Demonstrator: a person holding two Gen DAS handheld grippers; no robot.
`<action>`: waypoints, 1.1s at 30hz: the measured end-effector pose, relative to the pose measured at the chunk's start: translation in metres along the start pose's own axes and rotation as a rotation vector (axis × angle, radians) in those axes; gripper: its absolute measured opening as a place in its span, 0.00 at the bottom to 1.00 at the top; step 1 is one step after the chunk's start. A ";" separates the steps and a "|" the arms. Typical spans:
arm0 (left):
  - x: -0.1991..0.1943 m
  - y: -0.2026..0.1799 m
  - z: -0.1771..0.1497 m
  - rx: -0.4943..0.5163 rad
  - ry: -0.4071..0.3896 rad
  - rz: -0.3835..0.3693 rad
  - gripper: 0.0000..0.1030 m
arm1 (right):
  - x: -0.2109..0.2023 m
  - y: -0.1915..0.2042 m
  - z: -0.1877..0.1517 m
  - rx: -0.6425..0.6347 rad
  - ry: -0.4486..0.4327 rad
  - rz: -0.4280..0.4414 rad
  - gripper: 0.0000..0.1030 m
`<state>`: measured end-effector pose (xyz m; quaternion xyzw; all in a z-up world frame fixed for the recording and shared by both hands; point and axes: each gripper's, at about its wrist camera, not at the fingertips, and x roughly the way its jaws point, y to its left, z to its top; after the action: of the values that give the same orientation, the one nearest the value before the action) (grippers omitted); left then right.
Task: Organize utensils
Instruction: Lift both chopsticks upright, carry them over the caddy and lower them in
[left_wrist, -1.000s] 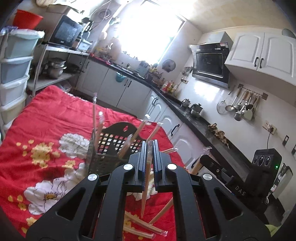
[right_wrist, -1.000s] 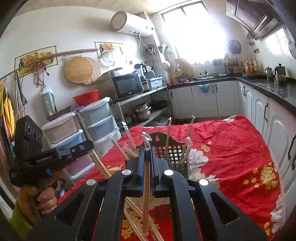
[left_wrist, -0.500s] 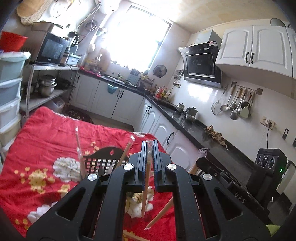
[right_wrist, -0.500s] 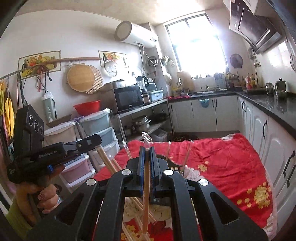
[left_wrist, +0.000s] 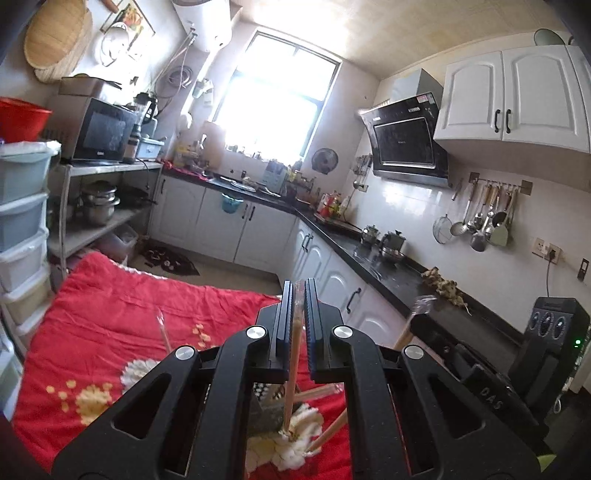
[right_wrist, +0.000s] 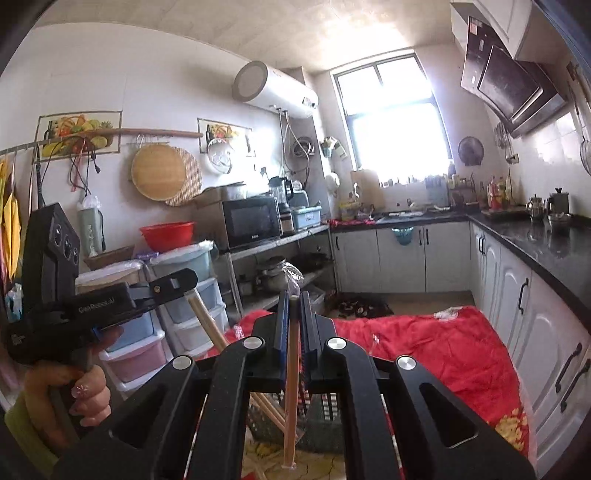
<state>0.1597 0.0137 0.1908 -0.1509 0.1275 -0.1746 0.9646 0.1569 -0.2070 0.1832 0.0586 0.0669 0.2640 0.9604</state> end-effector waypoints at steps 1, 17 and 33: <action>0.001 0.002 0.004 -0.001 -0.007 0.007 0.03 | 0.001 0.000 0.002 -0.004 -0.008 -0.002 0.06; -0.001 0.032 0.038 -0.008 -0.119 0.149 0.03 | 0.022 0.001 0.029 -0.061 -0.116 -0.034 0.06; 0.018 0.048 0.009 0.041 -0.087 0.240 0.03 | 0.067 -0.020 -0.005 -0.047 -0.103 -0.101 0.06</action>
<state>0.1932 0.0517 0.1798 -0.1224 0.0989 -0.0537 0.9861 0.2226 -0.1892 0.1692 0.0459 0.0141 0.2134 0.9758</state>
